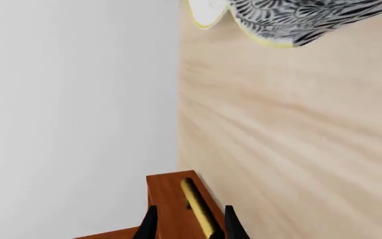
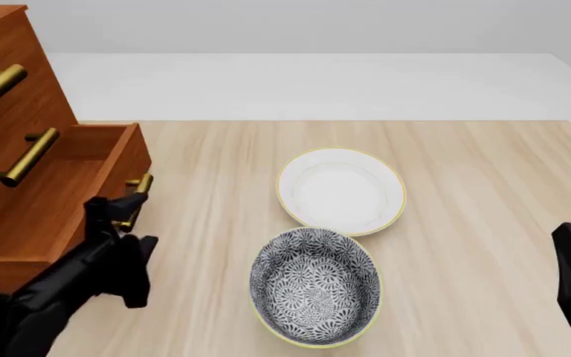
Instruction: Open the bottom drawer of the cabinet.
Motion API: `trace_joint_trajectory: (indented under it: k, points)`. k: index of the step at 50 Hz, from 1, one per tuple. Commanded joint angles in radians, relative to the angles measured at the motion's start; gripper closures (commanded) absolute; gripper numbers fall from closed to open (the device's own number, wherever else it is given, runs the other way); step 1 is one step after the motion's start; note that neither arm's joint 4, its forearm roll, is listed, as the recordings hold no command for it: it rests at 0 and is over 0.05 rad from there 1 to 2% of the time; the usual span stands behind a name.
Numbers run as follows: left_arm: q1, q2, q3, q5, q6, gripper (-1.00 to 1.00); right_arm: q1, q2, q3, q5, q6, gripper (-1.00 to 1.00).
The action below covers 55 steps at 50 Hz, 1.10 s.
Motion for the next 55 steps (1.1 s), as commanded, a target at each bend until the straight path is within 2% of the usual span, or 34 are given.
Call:
trace_joint_trajectory:
  k: [1, 4, 7, 8, 9, 11, 12, 14, 16, 21, 22, 24, 26, 34, 36, 38, 40, 41, 43, 44, 45, 51, 52, 55]
  points:
    - [-0.047, -0.196, 0.038, 0.137, -0.056, -1.0, 0.0, -0.002, 0.001, -0.002, 0.0, -1.0]
    - [-0.058, -0.292, 0.034, 0.23, -0.077, -1.0, 0.001, -0.002, 0.001, -0.001, -0.001, -1.0]
    - [-0.072, -0.405, 0.011, 0.366, -0.128, -1.0, 0.0, -0.002, 0.0, -0.001, 0.0, -1.0]
    - [-0.082, -0.474, -0.009, 0.456, -0.167, -1.0, 0.001, -0.003, 0.0, -0.001, -0.001, -1.0]
    - [-0.083, -0.498, -0.009, 0.479, -0.165, -1.0, 0.001, -0.003, -0.001, -0.001, -0.001, -1.0]
    - [-0.097, -0.568, -0.046, 0.591, -0.222, -1.0, 0.001, -0.003, -0.002, 0.0, -0.001, -1.0]
    - [-0.095, -0.595, -0.047, 0.613, -0.22, -1.0, 0.001, -0.003, -0.002, 0.001, -0.002, -1.0]
    - [-0.105, -0.658, -0.094, 0.733, -0.281, -1.0, 0.001, -0.003, -0.003, 0.002, -0.002, -1.0]
    - [-0.109, -0.696, -0.114, 0.787, -0.301, -1.0, 0.002, -0.003, -0.004, 0.002, -0.002, -1.0]
    - [-0.115, -0.796, -0.238, 1.024, -0.435, -1.0, 0.002, -0.003, -0.004, 0.002, -0.002, -1.0]
    - [-0.118, -0.807, -0.264, 1.065, -0.464, -1.0, 0.002, -0.003, -0.004, 0.002, -0.002, -1.0]
    - [-0.116, -0.831, -0.286, 1.109, -0.477, -1.0, 0.003, -0.003, -0.004, 0.002, -0.003, -1.0]
    - [-0.119, -0.846, -0.343, 1.197, -0.54, -1.0, 0.003, -0.003, -0.003, 0.002, -0.003, -1.0]
    - [-0.112, -0.866, -0.508, 1.416, -0.714, -1.0, 0.003, -0.003, -0.002, 0.0, -0.001, -1.0]
    - [-0.1, -0.869, -0.561, 1.474, -0.775, -1.0, 0.002, -0.004, -0.002, 0.0, -0.001, -1.0]
    - [-0.069, -0.846, -0.583, 1.518, -0.799, -1.0, 0.002, -0.004, -0.003, 0.001, -0.001, -1.0]
    - [-0.076, -0.859, -0.627, 1.56, -0.861, -1.0, 0.003, -0.004, -0.003, 0.0, -0.002, -1.0]
    - [-0.042, -0.836, -0.638, 1.594, -0.879, -1.0, 0.003, -0.004, -0.003, 0.0, -0.002, -1.0]
    - [-0.056, -0.851, -0.653, 1.608, -0.91, -1.0, 0.004, -0.004, -0.004, 0.001, -0.002, -1.0]
    - [-0.037, -0.84, -0.683, 1.645, -0.965, -1.0, 0.003, -0.004, -0.004, 0.001, -0.001, -1.0]
    - [-0.027, -0.836, -0.683, 1.654, -0.964, -1.0, 0.003, -0.004, -0.004, 0.001, -0.001, -1.0]
    - [0.005, -0.815, -0.761, 1.755, -1.121, -1.0, 0.004, -0.004, -0.004, 0.001, 0.0, -1.0]
    - [0.006, -0.816, -0.763, 1.759, -1.123, -1.0, 0.004, -0.004, -0.004, 0.001, 0.0, -1.0]
    - [0.031, -0.802, -0.78, 1.792, -1.187, -1.0, 0.004, -0.004, -0.006, 0.001, 0.001, -1.0]
